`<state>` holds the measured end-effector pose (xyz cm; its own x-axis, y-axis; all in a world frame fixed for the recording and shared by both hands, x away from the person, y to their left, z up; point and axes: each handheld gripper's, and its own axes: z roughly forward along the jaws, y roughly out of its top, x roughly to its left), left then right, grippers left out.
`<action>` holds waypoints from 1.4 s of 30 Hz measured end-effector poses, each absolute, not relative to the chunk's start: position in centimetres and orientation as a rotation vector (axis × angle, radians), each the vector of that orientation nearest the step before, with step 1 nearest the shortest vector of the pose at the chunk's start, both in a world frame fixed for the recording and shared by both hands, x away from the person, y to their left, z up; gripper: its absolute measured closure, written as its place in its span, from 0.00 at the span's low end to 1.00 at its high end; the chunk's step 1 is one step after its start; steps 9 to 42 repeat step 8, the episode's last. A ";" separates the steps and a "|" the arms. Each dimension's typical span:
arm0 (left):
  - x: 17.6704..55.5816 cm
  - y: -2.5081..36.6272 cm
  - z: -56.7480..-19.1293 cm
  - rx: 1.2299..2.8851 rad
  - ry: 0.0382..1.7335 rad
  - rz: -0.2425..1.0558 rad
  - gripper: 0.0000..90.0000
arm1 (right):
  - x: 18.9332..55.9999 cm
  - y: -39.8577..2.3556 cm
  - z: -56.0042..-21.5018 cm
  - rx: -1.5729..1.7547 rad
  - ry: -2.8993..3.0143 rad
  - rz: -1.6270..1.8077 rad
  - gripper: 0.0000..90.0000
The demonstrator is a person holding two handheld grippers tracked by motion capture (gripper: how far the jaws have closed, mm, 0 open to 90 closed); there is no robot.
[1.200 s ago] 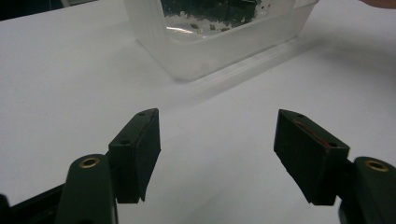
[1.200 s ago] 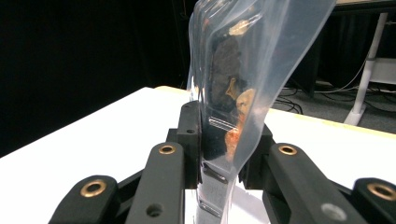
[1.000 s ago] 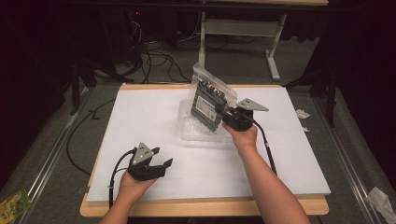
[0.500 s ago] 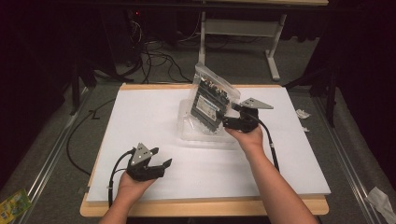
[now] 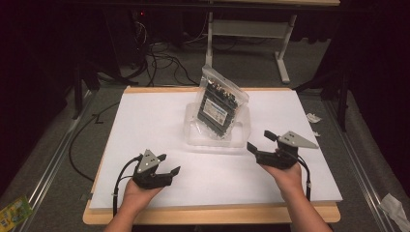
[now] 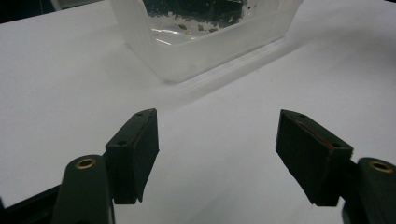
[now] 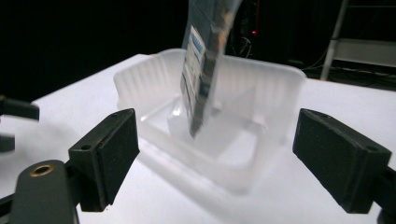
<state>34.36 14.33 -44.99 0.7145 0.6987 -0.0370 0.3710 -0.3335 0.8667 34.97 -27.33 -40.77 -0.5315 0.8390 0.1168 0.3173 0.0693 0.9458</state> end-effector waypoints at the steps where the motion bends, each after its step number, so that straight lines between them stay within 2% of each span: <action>1: 34.4 14.3 -45.0 1.954 0.822 0.426 0.34 | 34.3 -27.8 -41.1 1.148 1.876 1.468 0.16; 5: 34.4 14.3 -45.0 1.949 0.828 0.420 0.33 | 32.6 -29.3 -42.0 1.167 1.874 1.441 0.14; 42: 34.5 14.3 -45.0 1.950 0.831 0.424 0.33 | 32.6 -29.6 -42.1 1.172 1.875 1.449 0.14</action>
